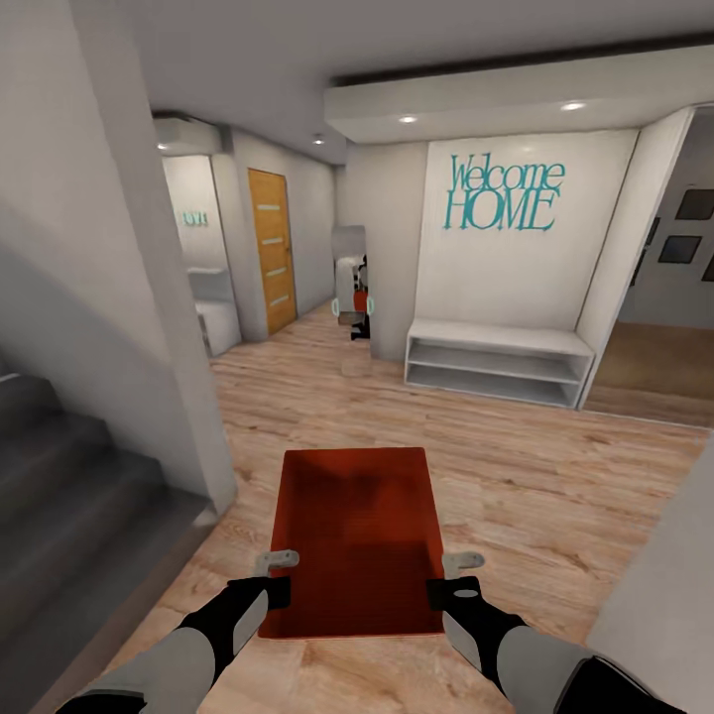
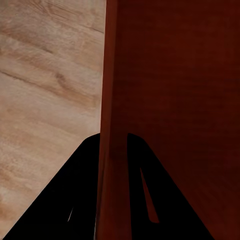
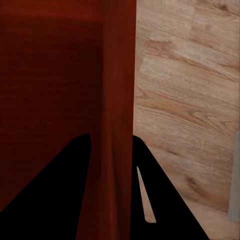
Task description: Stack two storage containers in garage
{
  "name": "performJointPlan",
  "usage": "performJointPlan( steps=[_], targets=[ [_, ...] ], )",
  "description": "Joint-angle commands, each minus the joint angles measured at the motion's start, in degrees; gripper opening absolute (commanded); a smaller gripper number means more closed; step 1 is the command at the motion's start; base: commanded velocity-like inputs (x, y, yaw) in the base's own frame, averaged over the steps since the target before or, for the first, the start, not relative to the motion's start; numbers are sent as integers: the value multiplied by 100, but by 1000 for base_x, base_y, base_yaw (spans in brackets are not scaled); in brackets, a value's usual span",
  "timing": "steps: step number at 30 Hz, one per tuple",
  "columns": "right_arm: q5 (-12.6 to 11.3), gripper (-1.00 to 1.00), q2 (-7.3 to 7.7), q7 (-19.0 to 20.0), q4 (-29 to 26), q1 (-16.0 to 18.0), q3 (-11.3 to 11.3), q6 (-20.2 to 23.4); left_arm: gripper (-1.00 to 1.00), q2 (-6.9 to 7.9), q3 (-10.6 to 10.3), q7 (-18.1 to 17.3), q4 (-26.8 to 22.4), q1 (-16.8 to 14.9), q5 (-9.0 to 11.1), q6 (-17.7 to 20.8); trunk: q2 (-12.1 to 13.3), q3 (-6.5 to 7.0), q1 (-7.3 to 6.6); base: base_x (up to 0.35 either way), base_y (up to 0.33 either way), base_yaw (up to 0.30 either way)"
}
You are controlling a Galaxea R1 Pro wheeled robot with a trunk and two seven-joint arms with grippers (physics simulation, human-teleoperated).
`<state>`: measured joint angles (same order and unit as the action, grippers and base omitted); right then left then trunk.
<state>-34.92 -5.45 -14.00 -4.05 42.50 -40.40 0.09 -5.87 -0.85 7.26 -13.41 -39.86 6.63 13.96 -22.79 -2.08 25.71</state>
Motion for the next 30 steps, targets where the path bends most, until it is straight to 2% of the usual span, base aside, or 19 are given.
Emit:
performJointPlan(
  steps=[1,30],
  targets=[
    [-92,-100,9,-42,28,4,-3,0,-100,16,6,63,-30,-4,-13,37,-13,-13,7,322,0,0],
    [-94,-100,9,-42,28,4,-3,0,-100,18,6,64,-30,-4,-13,41,-13,-13,7,322,0,0]
  ],
)
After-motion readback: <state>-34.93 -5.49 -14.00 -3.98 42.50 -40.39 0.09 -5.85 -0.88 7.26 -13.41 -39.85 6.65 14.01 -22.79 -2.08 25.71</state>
